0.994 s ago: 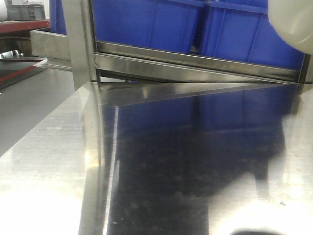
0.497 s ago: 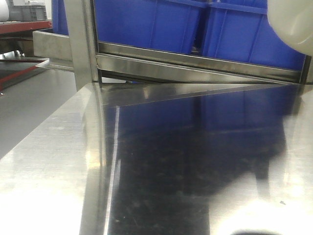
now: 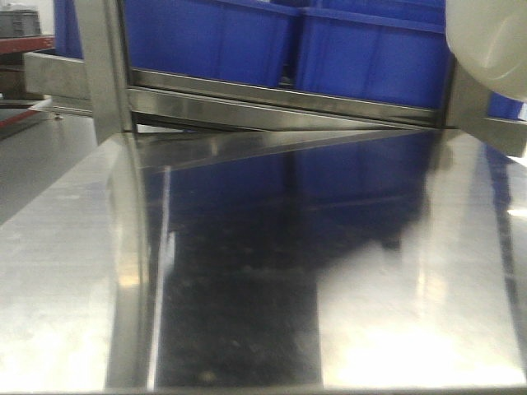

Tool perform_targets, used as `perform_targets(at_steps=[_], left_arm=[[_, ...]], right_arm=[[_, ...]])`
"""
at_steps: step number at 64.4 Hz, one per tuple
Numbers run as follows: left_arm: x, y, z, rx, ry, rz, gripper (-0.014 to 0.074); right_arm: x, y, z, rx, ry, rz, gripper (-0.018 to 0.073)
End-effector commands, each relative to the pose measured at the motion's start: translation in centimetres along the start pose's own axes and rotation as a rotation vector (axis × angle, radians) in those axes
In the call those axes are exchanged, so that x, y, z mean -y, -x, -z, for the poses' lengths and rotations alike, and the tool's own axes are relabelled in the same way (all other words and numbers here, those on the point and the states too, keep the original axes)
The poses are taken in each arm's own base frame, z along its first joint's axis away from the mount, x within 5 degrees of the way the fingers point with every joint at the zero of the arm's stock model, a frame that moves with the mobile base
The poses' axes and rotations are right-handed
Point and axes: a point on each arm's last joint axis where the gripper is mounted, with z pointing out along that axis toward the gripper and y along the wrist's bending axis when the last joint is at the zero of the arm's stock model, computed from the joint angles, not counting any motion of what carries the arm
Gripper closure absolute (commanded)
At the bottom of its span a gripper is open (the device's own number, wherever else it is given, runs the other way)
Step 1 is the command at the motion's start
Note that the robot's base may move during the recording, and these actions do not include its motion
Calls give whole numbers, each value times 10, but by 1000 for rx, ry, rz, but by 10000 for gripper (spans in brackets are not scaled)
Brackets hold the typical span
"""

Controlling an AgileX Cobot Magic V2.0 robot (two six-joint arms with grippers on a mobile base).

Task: Move white bin to right shelf second layer
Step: 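Drive away from the table carrying the bin in the right gripper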

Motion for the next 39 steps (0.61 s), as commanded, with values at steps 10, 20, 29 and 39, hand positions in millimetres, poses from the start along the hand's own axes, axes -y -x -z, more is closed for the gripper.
perform_targets(at_steps=[10, 20, 29, 39], left_arm=[[0, -4, 0, 62, 5, 9, 512], [0, -4, 0, 62, 5, 9, 512], [0, -4, 0, 62, 5, 9, 512], [0, -4, 0, 62, 5, 9, 512]], right_arm=[[-2, 18, 5, 131, 14, -5, 510], [-2, 18, 5, 130, 14, -5, 510], [-2, 18, 5, 130, 14, -5, 510], [-2, 18, 5, 130, 14, -5, 510]])
